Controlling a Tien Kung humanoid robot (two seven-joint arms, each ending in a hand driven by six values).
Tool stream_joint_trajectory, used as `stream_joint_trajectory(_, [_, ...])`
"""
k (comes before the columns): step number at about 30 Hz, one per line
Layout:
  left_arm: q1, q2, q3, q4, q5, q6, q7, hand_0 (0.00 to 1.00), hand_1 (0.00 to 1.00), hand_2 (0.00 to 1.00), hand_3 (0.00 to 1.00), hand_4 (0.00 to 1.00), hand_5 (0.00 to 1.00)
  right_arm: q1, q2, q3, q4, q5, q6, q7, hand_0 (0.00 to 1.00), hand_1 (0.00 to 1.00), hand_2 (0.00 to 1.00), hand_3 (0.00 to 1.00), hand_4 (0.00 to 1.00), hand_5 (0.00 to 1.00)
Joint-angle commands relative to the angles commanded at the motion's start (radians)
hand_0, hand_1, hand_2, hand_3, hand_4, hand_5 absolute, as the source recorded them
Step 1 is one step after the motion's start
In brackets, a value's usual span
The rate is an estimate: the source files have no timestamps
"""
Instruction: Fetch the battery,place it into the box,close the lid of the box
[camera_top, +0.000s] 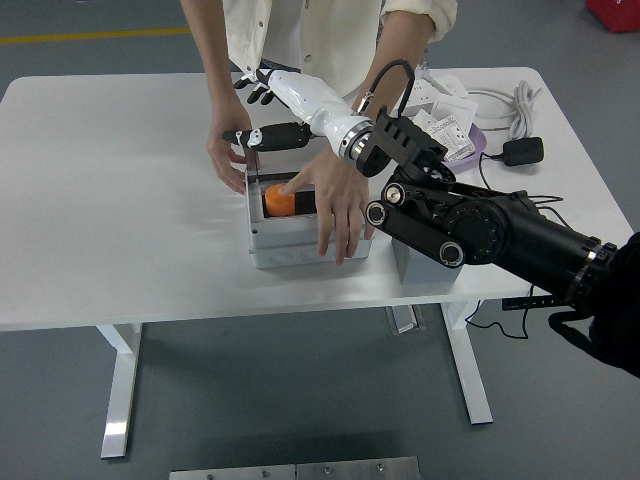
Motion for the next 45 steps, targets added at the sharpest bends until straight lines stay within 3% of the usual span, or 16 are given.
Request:
stream_joint_trajectory(7, [-0.005, 0.0, 0.006, 0.0, -0.004, 0.0, -0.003, 0.573, 0.587, 0.504, 0.555, 0.523, 0.002, 0.006, 0.003, -0.012, -0.026, 0.014, -0.001, 0.006, 0.772, 0.676, 0.68, 0.793, 0.876, 0.623])
stream_joint_trajectory(17, [-0.01, 0.003, 0.01, 0.0, -0.005, 0.0, -0.003, 0.573, 0.587, 0.504, 0.555, 0.523, 0.002, 0.02, 0.017, -0.056, -0.117, 0.079, 0.024, 0.017, 0.78, 0.677, 0.68, 0.791, 0.875, 0.624])
stream_joint_trajectory(18, [-0.011, 0.004, 0.01, 0.0, -0.006, 0.0, -0.004, 0.573, 0.587, 0.504, 0.555, 0.523, 0.002, 0.021, 0.02, -0.063, -0.13, 0.089, 0.027, 0.018, 0.839, 0.742, 0.728, 0.796, 0.877, 0.633])
stream_joint_trajectory(23, [-0.017, 0.004, 0.018, 0.0, -0.012, -0.001, -0.008, 0.573, 0.587, 0.504, 0.555, 0.523, 0.002, 0.023, 0.027, -0.094, -0.181, 0.129, 0.036, 0.021, 0.839, 0.742, 0.728, 0.796, 0.877, 0.633])
stream_joint_trajectory(24, [-0.018, 0.004, 0.019, 0.0, -0.013, -0.001, -0.008, 0.573, 0.587, 0.504, 0.555, 0.523, 0.002, 0.023, 0.027, -0.098, -0.188, 0.134, 0.037, 0.021, 0.889, 0.791, 0.79, 0.803, 0.89, 0.663])
stream_joint_trajectory(30, [-0.021, 0.005, 0.02, 0.0, -0.011, -0.002, -0.009, 0.573, 0.587, 0.504, 0.555, 0.523, 0.002, 0.024, 0.027, -0.126, -0.227, 0.172, 0.037, 0.031, 0.913, 0.813, 0.822, 0.806, 0.895, 0.676])
stream_joint_trajectory(45, [-0.019, 0.002, 0.015, 0.0, -0.014, -0.001, -0.013, 0.573, 0.587, 0.504, 0.555, 0.523, 0.002, 0.0, 0.008, -0.144, -0.199, 0.148, 0.03, 0.026, 0.914, 0.817, 0.829, 0.805, 0.886, 0.667])
